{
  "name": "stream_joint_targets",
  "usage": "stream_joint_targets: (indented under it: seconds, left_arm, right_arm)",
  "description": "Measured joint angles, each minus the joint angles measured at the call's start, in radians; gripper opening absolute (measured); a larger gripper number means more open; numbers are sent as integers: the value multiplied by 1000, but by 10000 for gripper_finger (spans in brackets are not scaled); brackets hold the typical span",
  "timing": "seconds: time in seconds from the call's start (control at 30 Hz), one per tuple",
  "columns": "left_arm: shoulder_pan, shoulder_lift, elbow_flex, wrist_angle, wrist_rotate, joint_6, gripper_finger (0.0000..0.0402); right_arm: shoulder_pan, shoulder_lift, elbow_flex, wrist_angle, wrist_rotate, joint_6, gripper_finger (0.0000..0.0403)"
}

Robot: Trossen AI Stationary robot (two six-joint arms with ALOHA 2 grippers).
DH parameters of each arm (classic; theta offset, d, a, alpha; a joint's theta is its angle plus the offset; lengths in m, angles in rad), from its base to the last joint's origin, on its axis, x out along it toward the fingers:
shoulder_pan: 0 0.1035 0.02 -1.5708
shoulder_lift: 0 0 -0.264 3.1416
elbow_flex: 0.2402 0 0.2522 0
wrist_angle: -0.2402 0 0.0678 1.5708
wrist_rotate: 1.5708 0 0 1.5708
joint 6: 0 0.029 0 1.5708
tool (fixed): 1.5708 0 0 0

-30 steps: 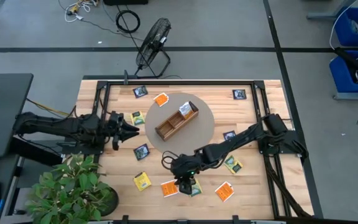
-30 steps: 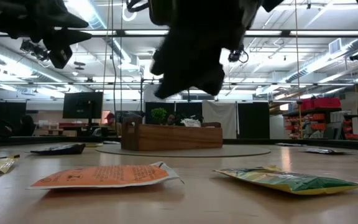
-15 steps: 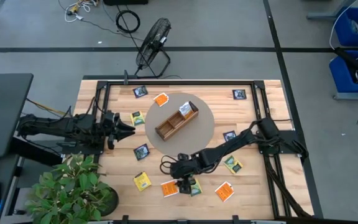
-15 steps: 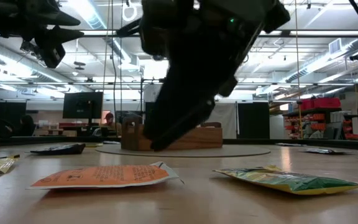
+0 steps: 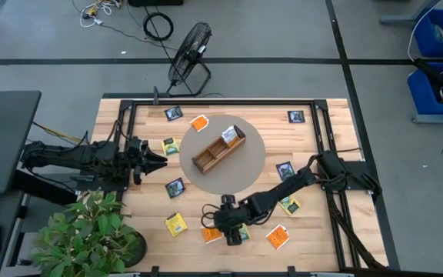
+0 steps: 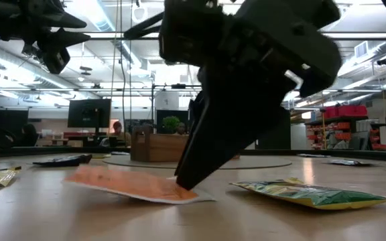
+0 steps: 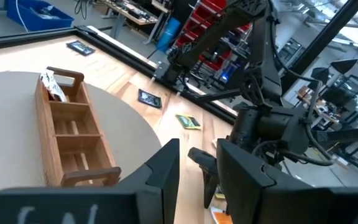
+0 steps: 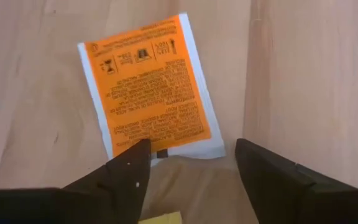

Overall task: Pick & Place Tea
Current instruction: Put the orange tea bag into the right section of the wooden organizer

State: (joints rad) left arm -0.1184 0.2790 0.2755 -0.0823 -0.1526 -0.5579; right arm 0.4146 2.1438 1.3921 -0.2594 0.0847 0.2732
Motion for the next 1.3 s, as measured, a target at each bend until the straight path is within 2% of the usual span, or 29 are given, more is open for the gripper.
stream_joint_targets:
  seconds: [0.3,0.7,0.83,1.07,1.3]
  left_arm:
    - [0,0,0,3,0,-26,110]
    - [0,0,0,2,0,-28,110]
    - [0,0,0,2,0,-28,110]
    - [0,0,0,-1,0,-25,110]
    - [0,0,0,4,0,-16,110]
  right_arm:
    - [-28,6,-1,6,-25,6,172]
    - [-80,9,-3,6,-124,137,11]
    - [-81,4,-3,-20,-121,134,10]
    - [-82,-50,-6,-122,-9,48,2]
    - [-94,-62,117,-328,59,-96,1]
